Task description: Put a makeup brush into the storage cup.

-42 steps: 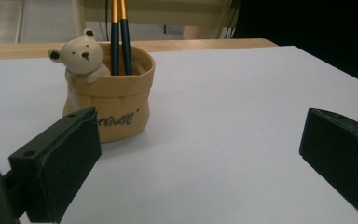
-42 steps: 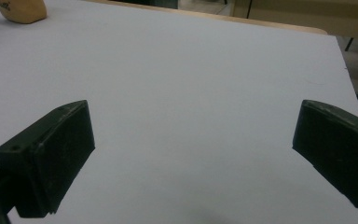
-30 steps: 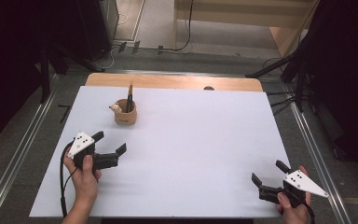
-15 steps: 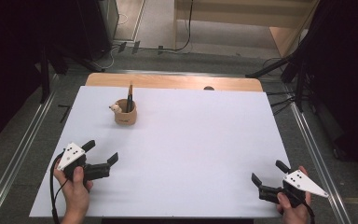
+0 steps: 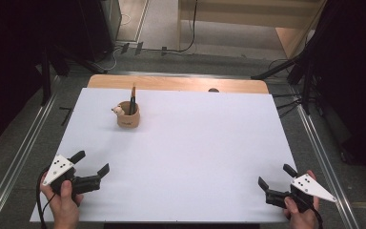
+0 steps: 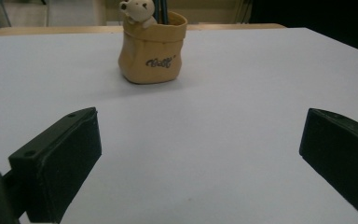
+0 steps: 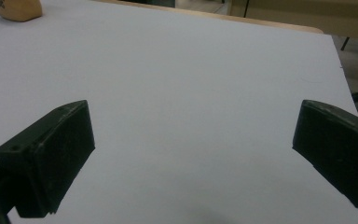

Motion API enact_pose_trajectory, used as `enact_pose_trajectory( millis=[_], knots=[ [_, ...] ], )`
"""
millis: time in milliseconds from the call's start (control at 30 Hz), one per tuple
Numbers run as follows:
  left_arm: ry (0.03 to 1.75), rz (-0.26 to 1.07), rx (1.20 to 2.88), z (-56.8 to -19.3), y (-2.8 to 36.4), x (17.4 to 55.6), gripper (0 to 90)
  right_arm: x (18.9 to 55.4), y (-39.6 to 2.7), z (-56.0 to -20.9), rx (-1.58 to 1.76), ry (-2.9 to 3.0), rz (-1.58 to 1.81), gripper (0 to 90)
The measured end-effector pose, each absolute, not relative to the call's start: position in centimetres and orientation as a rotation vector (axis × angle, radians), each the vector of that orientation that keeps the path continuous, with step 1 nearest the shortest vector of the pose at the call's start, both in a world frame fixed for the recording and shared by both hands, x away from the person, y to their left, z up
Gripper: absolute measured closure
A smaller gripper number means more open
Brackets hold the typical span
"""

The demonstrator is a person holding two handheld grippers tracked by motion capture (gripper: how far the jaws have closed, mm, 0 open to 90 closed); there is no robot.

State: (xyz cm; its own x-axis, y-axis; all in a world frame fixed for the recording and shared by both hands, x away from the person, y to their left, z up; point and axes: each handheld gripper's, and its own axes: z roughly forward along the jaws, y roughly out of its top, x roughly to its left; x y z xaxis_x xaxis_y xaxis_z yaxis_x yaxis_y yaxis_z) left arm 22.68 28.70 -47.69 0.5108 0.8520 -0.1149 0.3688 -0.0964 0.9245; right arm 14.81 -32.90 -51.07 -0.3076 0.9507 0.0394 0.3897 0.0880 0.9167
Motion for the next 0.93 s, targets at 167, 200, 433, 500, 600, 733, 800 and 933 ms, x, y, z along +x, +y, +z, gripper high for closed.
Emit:
enact_pose_trajectory(
  millis=[167, 200, 433, 500, 600, 733, 800, 933],
  knots=[
    [1.059, 0.578, 1.681, -47.7, 29.9, 22.2, 0.0, 14.8, -32.9, -51.1, 1.323, 1.768, 1.195, 0.0],
    [1.059, 0.583, 1.680, -47.8, 30.1, 22.1, 0.0, 14.8, -32.9, -51.1, 1.322, 1.767, 1.195, 0.0],
    [1.068, 0.602, 1.669, -47.9, 31.7, 21.5, 0.0, 14.7, -33.0, -51.3, 1.336, 1.763, 1.189, 0.0],
    [1.075, 0.605, 1.668, -47.9, 32.2, 21.4, 0.0, 14.7, -33.0, -51.2, 1.339, 1.761, 1.187, 0.0],
    [1.088, 0.603, 1.660, -48.0, 32.8, 21.2, 0.0, 14.7, -32.9, -51.2, 1.340, 1.759, 1.184, 0.0],
    [1.101, 0.601, 1.649, -48.1, 33.4, 21.3, 0.0, 14.7, -33.0, -51.1, 1.348, 1.747, 1.183, 0.0],
    [1.102, 0.603, 1.643, -48.0, 33.5, 21.3, 0.0, 14.6, -33.1, -51.1, 1.347, 1.742, 1.181, 0.0],
    [1.102, 0.600, 1.637, -48.0, 33.7, 21.3, 0.0, 14.5, -33.2, -51.0, 1.354, 1.734, 1.190, 0.0]
  ],
)
